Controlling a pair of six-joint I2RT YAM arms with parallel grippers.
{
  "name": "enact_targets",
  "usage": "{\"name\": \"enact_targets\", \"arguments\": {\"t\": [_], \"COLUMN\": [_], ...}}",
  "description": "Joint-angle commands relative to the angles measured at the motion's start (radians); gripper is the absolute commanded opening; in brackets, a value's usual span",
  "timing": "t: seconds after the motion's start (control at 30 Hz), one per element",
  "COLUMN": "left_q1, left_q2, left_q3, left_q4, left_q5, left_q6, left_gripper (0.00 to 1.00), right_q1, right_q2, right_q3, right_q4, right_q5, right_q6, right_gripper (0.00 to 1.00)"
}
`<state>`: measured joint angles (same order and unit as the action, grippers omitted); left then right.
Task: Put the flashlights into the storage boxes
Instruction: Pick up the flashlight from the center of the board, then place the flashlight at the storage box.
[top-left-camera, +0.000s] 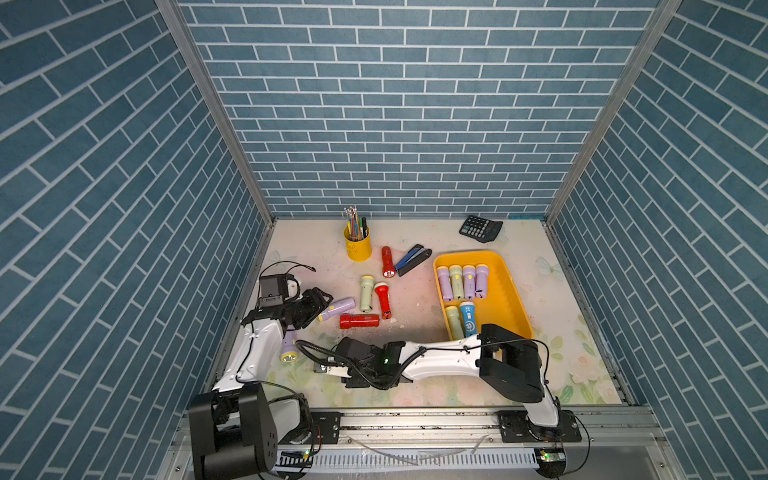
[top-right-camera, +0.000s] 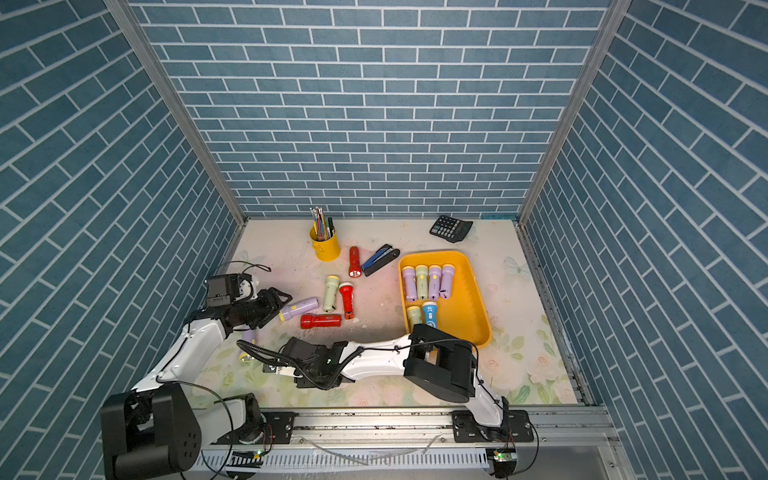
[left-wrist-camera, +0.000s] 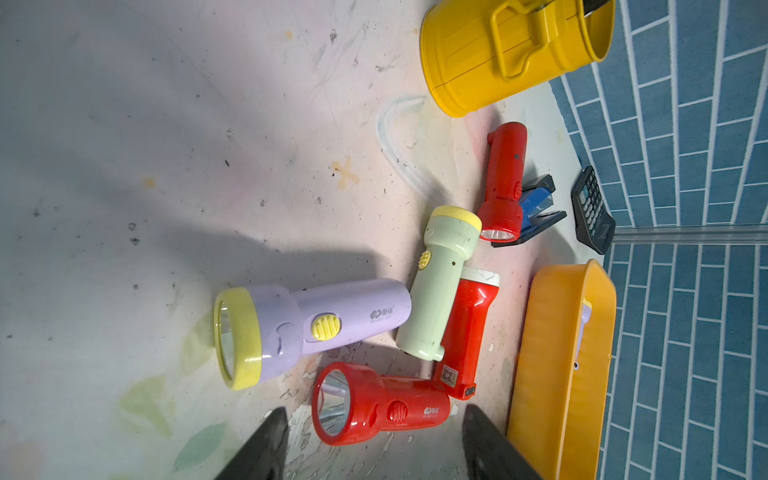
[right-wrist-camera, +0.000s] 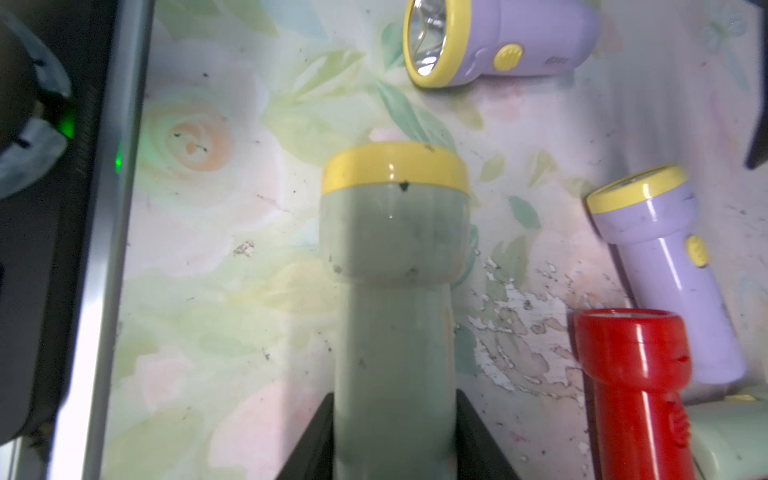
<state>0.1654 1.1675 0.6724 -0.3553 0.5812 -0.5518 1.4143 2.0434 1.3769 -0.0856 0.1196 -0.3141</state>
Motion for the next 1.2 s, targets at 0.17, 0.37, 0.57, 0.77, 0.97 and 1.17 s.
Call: {"name": "enact_targets", "arguments": {"t": [0.17,0.37,0.57,0.77,0.97,1.17], "left_q1": [-0.099,-0.170,-0.270,-0.395,-0.507,-0.614], "left_q2": [0.016,0.035,0.077,0.132,0.191,0.235], "left_q3": [0.067,0.089,0.164,0.204,0.231,0.249], "left_q4": [0.037,0.063,0.088,0.133,0.168,0.213], "left_q5": [-0.039,-0.063,-0.101,-0.157,-0.188,-0.221], "left_q6": [-0.012,-0.032,-0.041,-0.038,-0.022,-0.026], "left_gripper": [0.67,0.67,0.66,0.66,0.66,0.66], "right_q1": [-0.061,-0.139,-0.242,-0.343,-0.476,-0.642], "right_q2": [-0.149,-0.285,-0.413,-0.548,-0.672,-0.786], "right_q3": [-0.150,-0.303,-0.397,-0.511,-0.575,-0.630], "right_q4": [0.106,0.186,0.151,0.164,0.118,0.087], "right_q5": [-0.019,-0.062,-0.101,-0.132,-0.177,-0.298], "right_q6": [0.052,0.155,0.231,0.270,0.349,0.427], "right_gripper": [0.23,0.22,0.21,0.21,0.20,0.19]}}
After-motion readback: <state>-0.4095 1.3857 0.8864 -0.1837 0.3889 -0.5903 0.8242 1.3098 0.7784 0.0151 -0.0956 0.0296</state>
